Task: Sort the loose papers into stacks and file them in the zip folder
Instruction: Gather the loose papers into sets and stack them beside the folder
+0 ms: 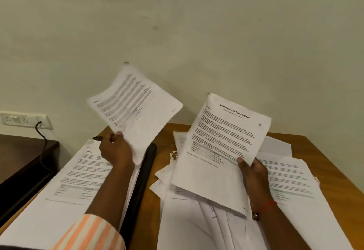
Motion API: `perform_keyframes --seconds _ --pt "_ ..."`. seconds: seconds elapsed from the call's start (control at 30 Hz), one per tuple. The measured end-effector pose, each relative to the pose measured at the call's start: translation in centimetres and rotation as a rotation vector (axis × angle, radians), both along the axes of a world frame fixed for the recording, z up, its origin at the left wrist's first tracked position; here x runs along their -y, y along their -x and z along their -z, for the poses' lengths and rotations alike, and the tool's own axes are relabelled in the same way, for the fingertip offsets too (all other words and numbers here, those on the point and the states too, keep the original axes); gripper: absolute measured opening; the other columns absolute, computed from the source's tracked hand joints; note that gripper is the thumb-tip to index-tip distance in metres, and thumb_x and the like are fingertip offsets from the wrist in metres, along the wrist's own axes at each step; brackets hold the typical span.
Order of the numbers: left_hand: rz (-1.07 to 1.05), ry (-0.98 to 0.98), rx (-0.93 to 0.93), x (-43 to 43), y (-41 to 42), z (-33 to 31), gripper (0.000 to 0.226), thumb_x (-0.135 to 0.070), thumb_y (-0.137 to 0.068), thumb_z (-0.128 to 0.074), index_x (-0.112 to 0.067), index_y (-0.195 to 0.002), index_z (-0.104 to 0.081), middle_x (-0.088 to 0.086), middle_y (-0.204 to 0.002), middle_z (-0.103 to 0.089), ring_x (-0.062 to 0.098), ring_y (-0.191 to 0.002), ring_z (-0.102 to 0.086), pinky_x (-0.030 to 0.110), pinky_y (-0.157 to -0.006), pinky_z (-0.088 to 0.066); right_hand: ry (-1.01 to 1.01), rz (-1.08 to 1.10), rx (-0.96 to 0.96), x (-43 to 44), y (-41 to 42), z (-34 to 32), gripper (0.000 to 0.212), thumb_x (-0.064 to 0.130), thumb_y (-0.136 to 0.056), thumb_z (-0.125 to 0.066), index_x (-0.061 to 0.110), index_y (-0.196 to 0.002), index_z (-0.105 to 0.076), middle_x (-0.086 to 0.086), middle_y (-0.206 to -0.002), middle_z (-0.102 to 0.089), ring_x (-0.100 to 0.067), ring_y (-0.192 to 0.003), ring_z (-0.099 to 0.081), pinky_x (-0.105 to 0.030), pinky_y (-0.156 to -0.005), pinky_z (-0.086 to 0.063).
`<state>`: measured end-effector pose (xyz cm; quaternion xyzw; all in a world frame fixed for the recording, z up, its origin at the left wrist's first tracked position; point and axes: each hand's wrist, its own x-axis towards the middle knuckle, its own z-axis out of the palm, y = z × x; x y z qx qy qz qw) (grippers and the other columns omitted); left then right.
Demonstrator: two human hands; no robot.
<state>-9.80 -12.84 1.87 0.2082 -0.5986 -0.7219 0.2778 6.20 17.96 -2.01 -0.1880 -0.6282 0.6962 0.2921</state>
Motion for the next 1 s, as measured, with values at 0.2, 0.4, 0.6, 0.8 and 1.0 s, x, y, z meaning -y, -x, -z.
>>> perform_keyframes --seconds 0.2,0.4,0.6,0.8,1.0 --pt "0.137 0.506 -0.140 -1.9 -1.2 -0.5 0.015 -0.017 -0.102 -0.060 -0.010 -0.103 -0.073 0.005 -0.099 -0.073 0.023 -0.088 -0.066 0.031 -0.080 -0.050 0.063 0.015 -0.057 0.0 -0.3 -0.5 0.027 0.014 -0.096 -0.064 0.017 -0.123 -0.069 0.005 -0.112 -0.075 -0.014 -0.102 -0.071 -0.034 -0.089 -0.057" --pt "0.218 0.651 -0.252 -1.9 -1.4 -0.2 0.016 -0.007 -0.102 -0.056 -0.008 -0.098 -0.071 0.000 -0.091 -0.065 0.006 -0.076 -0.061 0.011 -0.060 -0.043 0.095 0.139 -0.129 -1.0 -0.8 -1.1 0.029 0.014 -0.097 -0.063 0.015 -0.126 -0.067 0.004 -0.115 -0.073 -0.012 -0.105 -0.069 -0.030 -0.089 -0.055" --pt "0.468 0.267 -0.003 -4.5 -2.4 0.5 0.007 -0.023 -0.099 -0.065 -0.017 -0.099 -0.069 -0.002 -0.095 -0.071 0.008 -0.081 -0.064 0.020 -0.065 -0.049 0.037 0.093 -0.086 -1.3 -0.5 -0.7 0.028 0.015 -0.098 -0.063 0.016 -0.125 -0.068 0.005 -0.112 -0.075 -0.012 -0.103 -0.071 -0.028 -0.084 -0.056" --pt "0.665 0.122 0.060 -6.1 -3.0 1.3 0.011 -0.021 -0.099 -0.065 -0.022 -0.091 -0.073 -0.002 -0.093 -0.078 0.024 -0.091 -0.073 0.042 -0.085 -0.059 -0.008 0.057 0.000 -1.2 -0.2 -0.1 0.026 0.018 -0.098 -0.063 0.018 -0.124 -0.068 0.006 -0.110 -0.075 -0.018 -0.100 -0.072 -0.037 -0.085 -0.059" --pt "0.688 0.105 0.040 -6.3 -3.6 0.9 0.009 -0.020 -0.099 -0.064 -0.022 -0.093 -0.072 -0.005 -0.092 -0.077 0.021 -0.089 -0.073 0.035 -0.080 -0.059 -0.012 0.058 0.021 -1.1 -0.1 -0.2 0.025 0.018 -0.098 -0.063 0.019 -0.123 -0.069 0.006 -0.110 -0.075 -0.017 -0.099 -0.072 -0.036 -0.083 -0.059"
